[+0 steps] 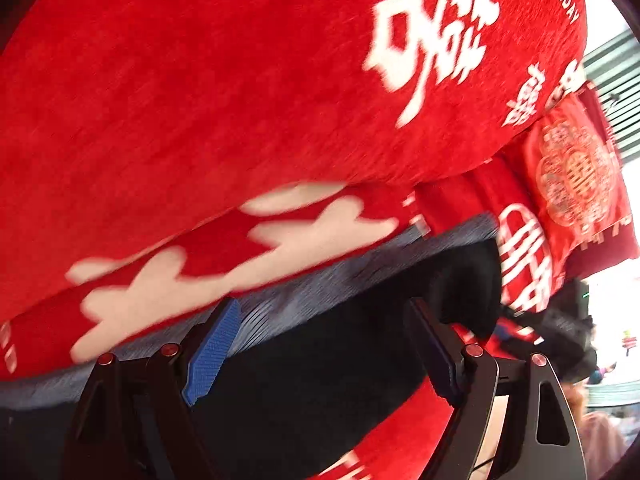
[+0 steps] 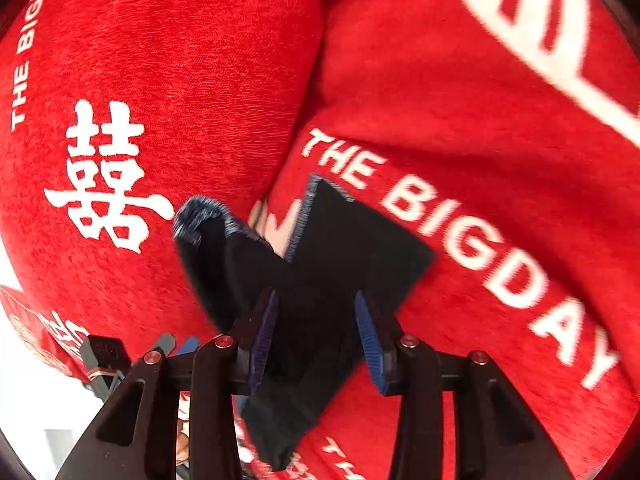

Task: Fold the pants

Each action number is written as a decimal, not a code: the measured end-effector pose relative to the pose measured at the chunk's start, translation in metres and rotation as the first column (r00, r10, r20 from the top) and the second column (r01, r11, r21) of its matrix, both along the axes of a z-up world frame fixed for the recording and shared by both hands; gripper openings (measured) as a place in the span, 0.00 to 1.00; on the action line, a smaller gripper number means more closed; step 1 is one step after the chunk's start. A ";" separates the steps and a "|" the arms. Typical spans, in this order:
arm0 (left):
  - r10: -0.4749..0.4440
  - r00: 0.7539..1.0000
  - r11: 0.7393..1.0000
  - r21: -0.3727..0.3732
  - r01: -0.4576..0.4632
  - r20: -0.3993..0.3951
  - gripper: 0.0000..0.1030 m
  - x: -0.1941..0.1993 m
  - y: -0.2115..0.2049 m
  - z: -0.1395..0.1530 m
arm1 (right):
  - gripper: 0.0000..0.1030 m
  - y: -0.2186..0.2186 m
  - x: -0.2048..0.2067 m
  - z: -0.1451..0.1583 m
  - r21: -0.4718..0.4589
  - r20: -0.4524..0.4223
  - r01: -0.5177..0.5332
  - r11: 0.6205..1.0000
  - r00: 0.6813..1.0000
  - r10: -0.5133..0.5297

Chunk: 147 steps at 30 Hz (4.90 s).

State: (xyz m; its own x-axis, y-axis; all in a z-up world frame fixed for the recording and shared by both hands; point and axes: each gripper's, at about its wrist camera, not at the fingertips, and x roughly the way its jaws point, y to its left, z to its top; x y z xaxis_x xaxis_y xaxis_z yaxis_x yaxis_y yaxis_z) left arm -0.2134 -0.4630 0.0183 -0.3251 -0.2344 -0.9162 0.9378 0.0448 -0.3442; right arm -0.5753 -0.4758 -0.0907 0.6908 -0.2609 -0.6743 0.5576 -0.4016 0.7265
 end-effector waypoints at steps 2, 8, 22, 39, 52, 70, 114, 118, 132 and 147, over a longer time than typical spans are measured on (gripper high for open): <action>0.022 0.997 0.999 0.026 -0.024 0.070 0.82 0.008 0.024 -0.008 | 0.44 0.005 -0.001 -0.003 -0.003 -0.003 -0.029 1.000 1.000 0.029; 0.089 0.974 0.984 0.136 -0.119 0.206 0.82 0.033 0.072 -0.051 | 0.44 0.029 -0.009 0.001 -0.001 -0.029 0.103 0.995 0.994 -0.103; 0.120 0.948 0.971 0.164 -0.174 0.295 0.82 0.047 0.105 -0.083 | 0.04 -0.023 0.028 -0.008 0.003 -0.214 -0.134 0.991 0.968 0.131; 0.237 0.913 0.958 0.075 -0.276 0.332 0.82 0.066 0.075 -0.074 | 0.36 -0.031 0.114 0.027 -0.093 -0.340 -0.508 0.856 0.825 0.452; 0.342 0.829 0.922 0.011 -0.387 0.443 0.90 0.138 0.049 -0.068 | 0.32 -0.075 0.134 -0.004 0.003 -0.514 -0.515 0.857 0.735 0.443; 0.377 0.856 0.897 0.091 -0.433 0.355 0.90 0.289 0.263 -0.050 | 0.49 0.074 0.383 0.060 -0.083 -0.351 -0.848 0.523 0.516 0.781; 0.507 0.859 0.861 0.008 -0.509 0.077 0.69 0.473 0.392 -0.063 | 0.30 0.204 0.785 -0.023 0.058 -0.456 -0.993 -0.099 -0.114 0.882; 0.493 0.868 0.870 -0.047 -0.491 0.060 0.74 0.457 0.355 -0.048 | 0.30 0.172 0.715 0.010 0.038 -0.445 -0.994 0.102 0.074 0.893; 0.431 0.878 0.894 0.031 -0.446 0.210 0.84 0.361 0.269 -0.094 | 0.34 0.163 0.339 0.030 0.197 -0.230 -0.533 0.822 0.790 0.568; 0.397 0.881 0.907 0.037 -0.419 0.257 0.84 0.351 0.258 -0.093 | 0.07 0.156 0.308 0.018 0.079 -0.216 -0.412 0.908 0.882 0.419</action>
